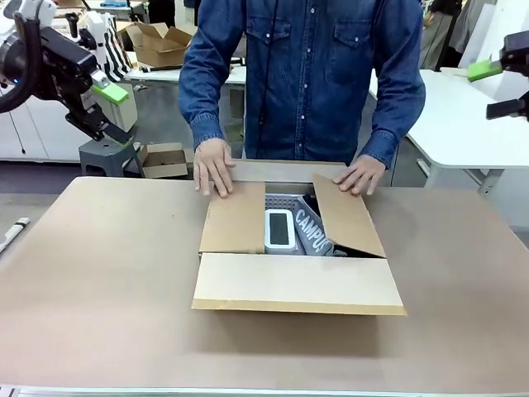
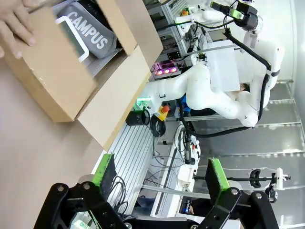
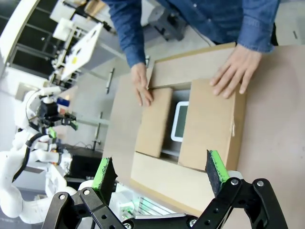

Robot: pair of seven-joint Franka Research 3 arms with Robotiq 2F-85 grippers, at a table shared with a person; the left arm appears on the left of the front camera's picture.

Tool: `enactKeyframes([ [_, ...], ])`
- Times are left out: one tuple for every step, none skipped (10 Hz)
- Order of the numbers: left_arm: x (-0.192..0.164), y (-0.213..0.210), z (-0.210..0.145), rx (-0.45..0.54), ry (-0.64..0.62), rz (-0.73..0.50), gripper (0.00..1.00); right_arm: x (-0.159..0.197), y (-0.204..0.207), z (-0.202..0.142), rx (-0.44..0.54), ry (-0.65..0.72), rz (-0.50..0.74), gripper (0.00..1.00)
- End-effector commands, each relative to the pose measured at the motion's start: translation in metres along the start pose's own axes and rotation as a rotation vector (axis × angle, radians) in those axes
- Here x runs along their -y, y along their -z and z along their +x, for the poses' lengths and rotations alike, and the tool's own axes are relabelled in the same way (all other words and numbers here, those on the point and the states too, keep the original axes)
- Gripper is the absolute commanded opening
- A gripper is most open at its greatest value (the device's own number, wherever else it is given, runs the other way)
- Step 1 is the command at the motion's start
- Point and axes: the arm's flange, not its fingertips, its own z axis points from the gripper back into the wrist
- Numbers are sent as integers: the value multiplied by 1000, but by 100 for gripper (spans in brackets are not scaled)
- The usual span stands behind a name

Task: Pack the gift set into the box.
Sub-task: Press and hold the closed box until the human finishes sealing it.

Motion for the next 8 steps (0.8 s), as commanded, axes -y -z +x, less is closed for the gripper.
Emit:
enactKeyframes([
  [0, 1, -2, -2, -11, 9, 100, 0, -3, 3, -1, -22, 18, 100],
  [0, 1, -2, -2, -11, 9, 100, 0, -3, 3, -1, -22, 18, 100],
  [0, 1, -2, -2, -11, 9, 100, 0, -3, 3, -1, -22, 18, 100],
  [0, 1, -2, -2, -11, 9, 100, 0, -3, 3, -1, -22, 18, 100],
  [0, 1, -2, -2, -11, 9, 100, 0, -3, 3, -1, -22, 18, 100],
  [0, 1, -2, -2, -11, 9, 100, 0, -3, 3, -1, -22, 18, 100],
  [0, 1, -2, -2, -11, 9, 100, 0, -3, 3, -1, -22, 18, 100],
  [0, 1, -2, -2, -11, 9, 100, 0, -3, 3, -1, -22, 18, 100],
])
